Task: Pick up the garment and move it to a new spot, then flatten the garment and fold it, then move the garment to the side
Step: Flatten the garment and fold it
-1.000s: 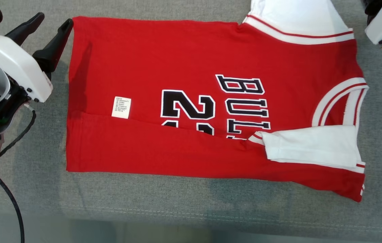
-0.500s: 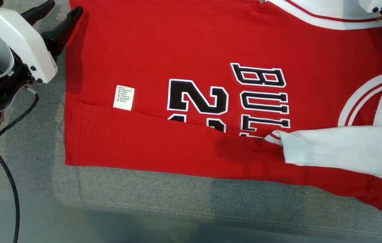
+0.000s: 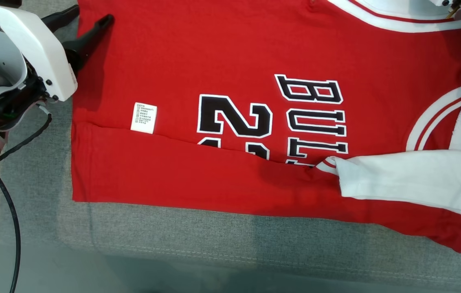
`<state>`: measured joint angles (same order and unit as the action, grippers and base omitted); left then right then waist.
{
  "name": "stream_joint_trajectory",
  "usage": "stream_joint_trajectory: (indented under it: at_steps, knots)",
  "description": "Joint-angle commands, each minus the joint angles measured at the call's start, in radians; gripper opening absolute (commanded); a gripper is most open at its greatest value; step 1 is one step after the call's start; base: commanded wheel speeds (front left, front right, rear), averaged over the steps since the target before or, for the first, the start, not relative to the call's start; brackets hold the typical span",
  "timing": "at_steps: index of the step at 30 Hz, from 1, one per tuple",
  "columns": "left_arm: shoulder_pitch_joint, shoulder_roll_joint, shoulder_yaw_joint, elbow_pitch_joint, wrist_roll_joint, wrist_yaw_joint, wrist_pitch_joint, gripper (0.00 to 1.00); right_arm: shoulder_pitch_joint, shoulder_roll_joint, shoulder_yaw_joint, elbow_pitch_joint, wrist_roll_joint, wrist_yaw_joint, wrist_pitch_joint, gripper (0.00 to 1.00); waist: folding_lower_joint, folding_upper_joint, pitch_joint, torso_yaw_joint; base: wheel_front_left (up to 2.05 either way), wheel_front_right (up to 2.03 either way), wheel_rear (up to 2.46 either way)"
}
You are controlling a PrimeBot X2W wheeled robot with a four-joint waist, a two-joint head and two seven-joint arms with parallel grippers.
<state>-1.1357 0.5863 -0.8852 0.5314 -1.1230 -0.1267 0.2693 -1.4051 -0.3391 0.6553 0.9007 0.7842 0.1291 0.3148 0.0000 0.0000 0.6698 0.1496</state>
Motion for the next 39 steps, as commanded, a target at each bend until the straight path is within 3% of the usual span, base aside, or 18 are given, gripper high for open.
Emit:
stream_joint_trajectory:
  at_steps: [1,2,3,8,13,24,39]
  knots:
    - [-0.028,0.055,0.019,0.001,-0.016,-0.004,0.002,0.80,0.001,0.018,0.007,-0.008,0.016,0.002,-0.013,0.33,0.0000,0.0000,0.002,-0.005,0.00,0.00,0.00]
    - [-0.033,0.057,0.009,0.004,-0.023,-0.004,-0.001,0.07,-0.002,0.018,0.014,-0.004,0.021,0.002,-0.017,0.00,0.0000,0.0000,0.003,-0.008,0.00,0.00,0.00]
    - [-0.036,0.058,-0.004,0.001,-0.032,-0.004,0.001,0.00,-0.004,0.019,0.018,-0.005,0.030,0.002,-0.025,0.00,0.0000,0.0000,0.003,-0.010,0.00,0.00,0.00]
    - [-0.055,0.090,-0.042,-0.026,-0.055,-0.004,-0.047,0.00,0.004,-0.005,0.050,-0.047,0.072,0.002,-0.077,0.00,0.0000,0.0000,0.003,-0.017,0.00,0.00,0.00]
    - [-0.059,0.146,-0.073,-0.088,-0.079,-0.004,-0.101,0.00,0.042,-0.068,0.083,-0.160,0.141,0.002,-0.144,0.00,0.0000,0.0000,-0.006,-0.020,0.00,0.00,0.00]
    - [-0.029,0.262,-0.119,-0.205,-0.117,-0.004,-0.194,0.00,0.179,-0.273,0.185,-0.464,0.247,0.002,-0.271,0.00,0.0000,0.0000,-0.042,-0.028,0.00,0.00,0.00]
    - [0.102,0.372,-0.126,-0.322,-0.312,-0.004,-0.217,0.00,0.466,-0.557,0.251,-0.921,0.429,0.002,-0.458,0.00,0.0000,0.0000,-0.104,-0.076,0.00,0.00,0.00]
